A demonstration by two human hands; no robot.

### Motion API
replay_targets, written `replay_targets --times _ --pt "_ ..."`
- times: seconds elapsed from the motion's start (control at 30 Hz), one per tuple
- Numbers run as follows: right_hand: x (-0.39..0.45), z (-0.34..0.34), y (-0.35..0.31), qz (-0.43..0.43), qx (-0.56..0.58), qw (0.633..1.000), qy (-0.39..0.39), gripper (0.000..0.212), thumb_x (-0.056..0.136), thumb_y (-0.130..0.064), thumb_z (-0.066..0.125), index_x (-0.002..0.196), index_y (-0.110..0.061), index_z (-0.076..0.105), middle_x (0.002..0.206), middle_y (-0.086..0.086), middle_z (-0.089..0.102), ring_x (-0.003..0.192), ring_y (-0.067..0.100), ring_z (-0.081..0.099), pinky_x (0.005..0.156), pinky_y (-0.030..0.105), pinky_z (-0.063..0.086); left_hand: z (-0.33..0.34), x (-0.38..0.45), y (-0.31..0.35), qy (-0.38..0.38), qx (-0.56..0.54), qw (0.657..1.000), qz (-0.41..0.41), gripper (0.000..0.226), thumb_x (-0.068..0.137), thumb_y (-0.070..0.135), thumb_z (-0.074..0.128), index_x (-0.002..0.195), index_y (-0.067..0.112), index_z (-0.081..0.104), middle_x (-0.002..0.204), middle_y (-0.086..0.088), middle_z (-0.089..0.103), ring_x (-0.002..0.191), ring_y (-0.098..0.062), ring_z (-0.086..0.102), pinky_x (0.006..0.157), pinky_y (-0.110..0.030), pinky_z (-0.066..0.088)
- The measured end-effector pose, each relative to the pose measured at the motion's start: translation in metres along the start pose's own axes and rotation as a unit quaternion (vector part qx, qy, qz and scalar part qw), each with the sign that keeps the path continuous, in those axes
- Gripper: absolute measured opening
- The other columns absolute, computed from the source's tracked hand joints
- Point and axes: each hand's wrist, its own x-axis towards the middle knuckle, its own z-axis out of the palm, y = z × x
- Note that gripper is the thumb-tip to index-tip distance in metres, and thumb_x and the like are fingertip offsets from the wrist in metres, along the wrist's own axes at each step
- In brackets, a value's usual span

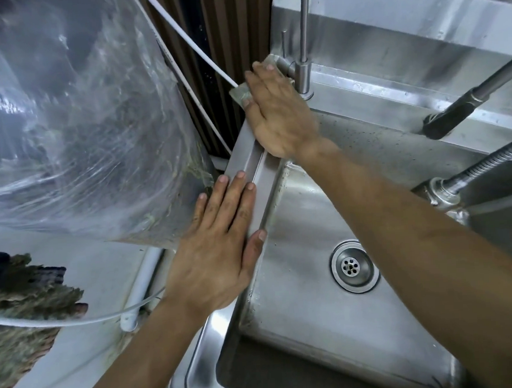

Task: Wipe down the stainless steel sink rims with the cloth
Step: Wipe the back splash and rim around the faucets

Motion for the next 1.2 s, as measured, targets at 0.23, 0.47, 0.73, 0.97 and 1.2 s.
replay_targets --times 0.23,0.47,0.73,0.97,1.2 --pt "0.008 -0.002 0.006 0.001 -0.013 1.0 -0.018 0.058 0.112 -0.038 0.022 0.165 -0.015 0.017 0.175 0.002 0.005 0.161 0.016 -0.001 0.129 0.035 -0.003 0.001 0.001 -0.001 -0.006 0.004 1.0 -0.001 0.065 0.109 0.044 0.024 0.164 0.01 0.02 0.174 -0.008 0.008 0.161 -0.025 0.002 0.128 -0.053 0.019" --pt "-0.01 0.012 -0.006 0.042 -0.002 0.999 0.033 0.059 0.113 -0.037 0.027 0.165 -0.011 0.017 0.174 0.006 0.008 0.161 0.019 0.001 0.129 0.033 -0.004 -0.003 0.011 0.0 0.015 -0.029 0.999 -0.001 0.061 0.107 0.038 0.032 0.16 0.008 0.034 0.169 -0.013 0.028 0.158 -0.03 0.02 0.127 -0.054 0.02" --pt "0.021 0.001 0.01 0.004 -0.001 1.0 0.003 0.056 0.112 -0.038 0.03 0.163 -0.015 0.026 0.174 0.003 0.012 0.161 0.017 0.003 0.128 0.033 0.0 0.004 0.038 -0.002 -0.009 -0.006 1.0 0.011 0.066 0.109 0.043 0.022 0.165 0.01 0.016 0.174 -0.008 0.003 0.161 -0.026 -0.001 0.128 -0.054 0.014" --pt "-0.003 0.011 0.02 -0.028 0.067 0.996 0.049 0.051 0.112 -0.035 0.036 0.159 -0.016 0.039 0.17 0.003 0.026 0.159 0.017 0.015 0.13 0.033 0.007 0.005 0.039 -0.003 -0.004 -0.01 1.0 0.009 0.065 0.108 0.043 0.023 0.164 0.01 0.02 0.174 -0.007 0.005 0.161 -0.026 0.001 0.128 -0.055 0.017" --pt "0.003 0.003 0.014 -0.015 0.027 0.999 0.01 0.056 0.113 -0.039 0.028 0.164 -0.017 0.024 0.174 0.002 0.01 0.161 0.016 0.002 0.13 0.032 -0.002 0.006 0.039 -0.001 -0.006 -0.002 1.0 0.001 0.067 0.107 0.046 0.021 0.164 0.01 0.019 0.174 -0.009 0.007 0.161 -0.028 0.003 0.129 -0.052 0.013"
